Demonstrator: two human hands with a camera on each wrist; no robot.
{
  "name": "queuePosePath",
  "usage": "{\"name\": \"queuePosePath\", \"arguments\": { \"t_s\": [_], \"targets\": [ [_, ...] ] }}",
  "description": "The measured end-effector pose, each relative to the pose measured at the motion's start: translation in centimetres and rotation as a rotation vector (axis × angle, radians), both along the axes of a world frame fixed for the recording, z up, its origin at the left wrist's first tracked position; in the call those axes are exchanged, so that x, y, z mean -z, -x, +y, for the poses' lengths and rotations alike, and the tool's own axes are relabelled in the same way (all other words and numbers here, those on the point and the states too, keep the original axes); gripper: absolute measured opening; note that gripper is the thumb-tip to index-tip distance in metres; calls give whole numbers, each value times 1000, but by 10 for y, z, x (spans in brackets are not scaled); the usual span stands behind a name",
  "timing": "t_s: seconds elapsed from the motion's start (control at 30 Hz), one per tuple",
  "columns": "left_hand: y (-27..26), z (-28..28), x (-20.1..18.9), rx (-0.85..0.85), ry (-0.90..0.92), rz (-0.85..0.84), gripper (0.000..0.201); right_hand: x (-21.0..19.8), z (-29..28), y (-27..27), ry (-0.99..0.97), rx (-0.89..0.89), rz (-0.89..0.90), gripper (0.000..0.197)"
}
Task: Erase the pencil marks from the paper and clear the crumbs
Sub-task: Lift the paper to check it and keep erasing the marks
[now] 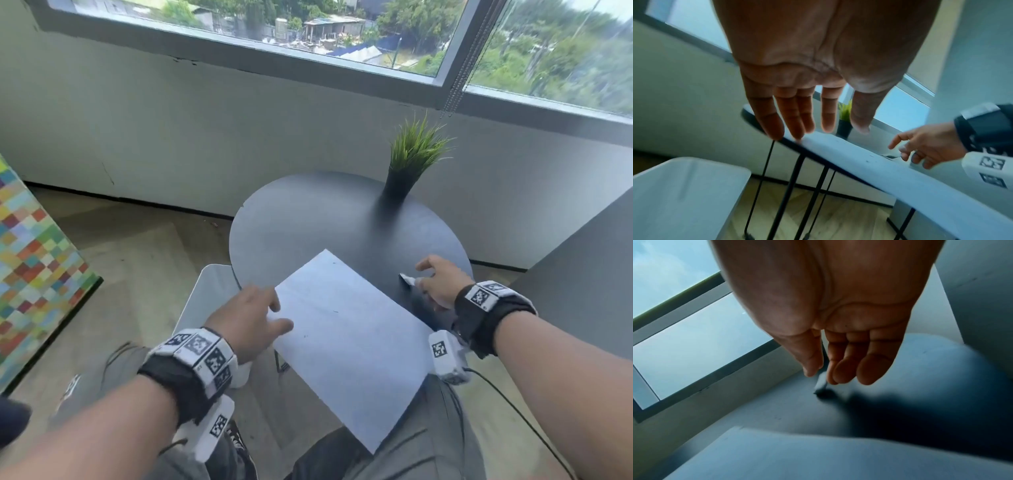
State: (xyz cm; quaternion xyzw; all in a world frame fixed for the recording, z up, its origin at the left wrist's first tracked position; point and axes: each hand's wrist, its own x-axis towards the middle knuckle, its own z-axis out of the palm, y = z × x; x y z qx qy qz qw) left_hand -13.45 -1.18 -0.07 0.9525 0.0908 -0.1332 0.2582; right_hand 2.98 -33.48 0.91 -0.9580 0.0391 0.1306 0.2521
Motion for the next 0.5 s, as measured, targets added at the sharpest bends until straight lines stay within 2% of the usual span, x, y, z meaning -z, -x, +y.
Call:
{"name": "queuePosePath", "arguments": {
  "t_s": [0.07, 0.2, 0.3, 0.4, 0.5],
  "targets": [
    [10, 3, 11, -147, 105, 42, 36, 2, -5, 4, 57, 20, -18, 19],
    [20, -5, 28, -373, 536, 192, 49, 12, 9, 32, 211, -152, 14, 12],
    [23, -8, 34, -522, 673, 169, 46, 16, 17, 52, 283, -200, 32, 32],
    [31, -8, 40, -702, 889, 163, 39, 17, 19, 63, 335, -169, 30, 37],
    [41, -13, 44, -739, 1037, 242, 52, 16, 21, 68, 323, -154, 25, 40]
  ]
}}
